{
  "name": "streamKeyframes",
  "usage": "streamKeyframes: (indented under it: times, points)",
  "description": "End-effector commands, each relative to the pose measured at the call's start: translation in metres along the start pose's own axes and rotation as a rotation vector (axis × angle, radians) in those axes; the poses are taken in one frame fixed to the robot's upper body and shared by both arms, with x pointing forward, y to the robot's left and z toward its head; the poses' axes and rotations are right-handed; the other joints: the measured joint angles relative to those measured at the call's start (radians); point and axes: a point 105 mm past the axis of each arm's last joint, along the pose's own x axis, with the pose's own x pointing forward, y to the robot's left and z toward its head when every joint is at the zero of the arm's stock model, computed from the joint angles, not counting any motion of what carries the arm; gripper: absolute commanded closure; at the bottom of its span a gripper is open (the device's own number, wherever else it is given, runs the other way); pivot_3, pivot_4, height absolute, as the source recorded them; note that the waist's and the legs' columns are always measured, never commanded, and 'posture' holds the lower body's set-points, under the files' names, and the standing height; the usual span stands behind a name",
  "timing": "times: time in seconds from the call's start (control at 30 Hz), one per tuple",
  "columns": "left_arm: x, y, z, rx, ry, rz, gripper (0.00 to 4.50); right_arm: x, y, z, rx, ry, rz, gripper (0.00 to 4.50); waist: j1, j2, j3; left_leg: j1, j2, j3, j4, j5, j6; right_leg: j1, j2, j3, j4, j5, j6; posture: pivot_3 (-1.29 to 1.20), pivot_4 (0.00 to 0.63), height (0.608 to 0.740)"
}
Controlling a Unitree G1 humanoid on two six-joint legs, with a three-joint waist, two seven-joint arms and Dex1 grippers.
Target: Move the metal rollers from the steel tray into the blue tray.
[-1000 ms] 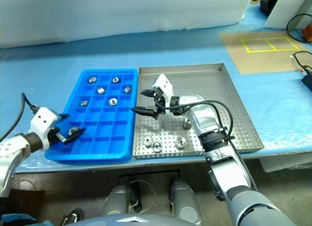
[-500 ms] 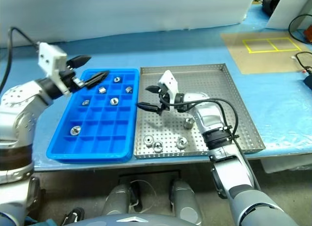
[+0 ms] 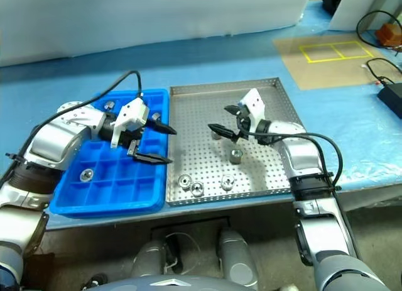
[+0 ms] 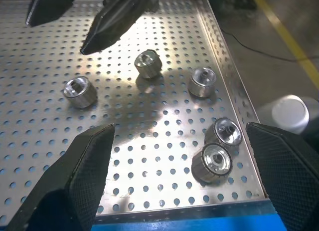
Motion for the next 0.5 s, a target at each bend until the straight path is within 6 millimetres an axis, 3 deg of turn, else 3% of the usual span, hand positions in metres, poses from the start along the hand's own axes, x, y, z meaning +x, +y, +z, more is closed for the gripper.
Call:
streamKeyframes:
  times: [0.03,0.27,0.5]
  points:
    - [0.013,0.002,-0.001,0.081,0.040,-0.090,0.05,-0.009,0.006,0.013,-0.011,-0.059,-0.037,0.00,-0.018,0.000,0.000,0.000,0.000,0.000,0.000,0.000,0.000,0.001,0.000,0.000,-0.001,0.000,0.000,-0.76,0.150,0.740]
    - [0.047,-0.009,-0.023,0.202,0.159,-0.269,0.05,-0.017,0.014,0.008,0.016,-0.060,-0.089,0.00,-0.105,0.000,0.000,-0.003,-0.001,0.000,0.000,-0.004,0.006,0.002,0.000,0.000,-0.009,0.001,0.002,-0.82,0.150,0.740]
    - [0.042,-0.018,-0.037,0.246,0.246,-0.365,0.05,-0.021,0.019,0.006,0.027,-0.052,-0.100,0.00,-0.183,0.001,0.000,-0.003,-0.001,-0.001,0.000,-0.004,0.007,0.003,0.000,-0.003,-0.009,0.001,0.004,-0.84,0.150,0.740]
